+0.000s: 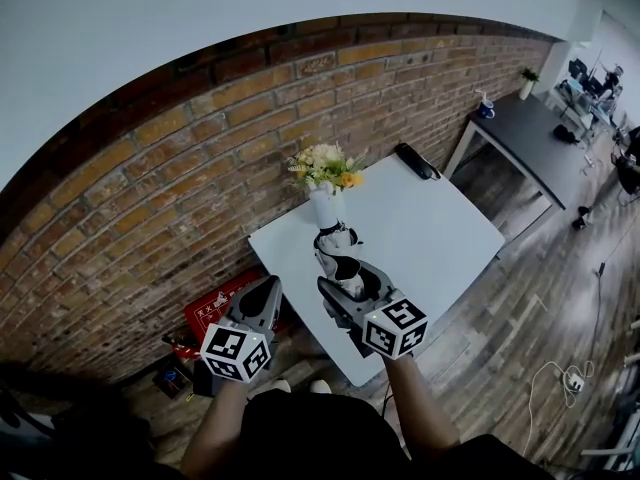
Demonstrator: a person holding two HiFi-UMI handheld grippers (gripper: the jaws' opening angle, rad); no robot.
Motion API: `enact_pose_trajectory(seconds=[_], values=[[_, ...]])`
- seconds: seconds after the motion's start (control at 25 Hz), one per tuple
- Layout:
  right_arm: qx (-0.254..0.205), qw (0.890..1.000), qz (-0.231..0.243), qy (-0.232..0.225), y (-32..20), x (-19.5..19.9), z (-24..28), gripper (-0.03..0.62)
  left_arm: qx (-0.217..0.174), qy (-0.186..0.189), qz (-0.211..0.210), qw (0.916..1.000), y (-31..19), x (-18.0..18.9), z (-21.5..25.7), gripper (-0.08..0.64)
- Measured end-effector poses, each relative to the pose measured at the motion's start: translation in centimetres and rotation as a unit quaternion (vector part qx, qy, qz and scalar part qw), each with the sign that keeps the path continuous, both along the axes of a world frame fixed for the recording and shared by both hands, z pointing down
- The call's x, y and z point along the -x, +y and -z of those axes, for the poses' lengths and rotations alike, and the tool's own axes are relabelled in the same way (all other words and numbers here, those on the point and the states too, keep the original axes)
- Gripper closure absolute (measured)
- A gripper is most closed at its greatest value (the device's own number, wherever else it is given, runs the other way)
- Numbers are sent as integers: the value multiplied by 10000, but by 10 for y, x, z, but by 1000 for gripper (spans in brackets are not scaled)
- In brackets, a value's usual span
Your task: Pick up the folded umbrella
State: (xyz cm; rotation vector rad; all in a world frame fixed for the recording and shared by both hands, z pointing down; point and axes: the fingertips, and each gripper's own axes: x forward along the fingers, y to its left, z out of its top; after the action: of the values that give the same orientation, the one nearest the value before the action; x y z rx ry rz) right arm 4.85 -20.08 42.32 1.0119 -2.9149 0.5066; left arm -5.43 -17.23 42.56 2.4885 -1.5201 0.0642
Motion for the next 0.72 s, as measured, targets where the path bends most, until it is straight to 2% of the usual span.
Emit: enact_pose_trajectory(seconds=[0.52, 0.72], values=[[-359, 9969, -608, -340, 1, -11, 46, 308, -169, 145, -221, 9995, -3, 36, 30, 549], [-493, 9953, -782, -303, 3, -9, 57, 308, -196, 151, -251, 9994, -4, 52, 31, 549]])
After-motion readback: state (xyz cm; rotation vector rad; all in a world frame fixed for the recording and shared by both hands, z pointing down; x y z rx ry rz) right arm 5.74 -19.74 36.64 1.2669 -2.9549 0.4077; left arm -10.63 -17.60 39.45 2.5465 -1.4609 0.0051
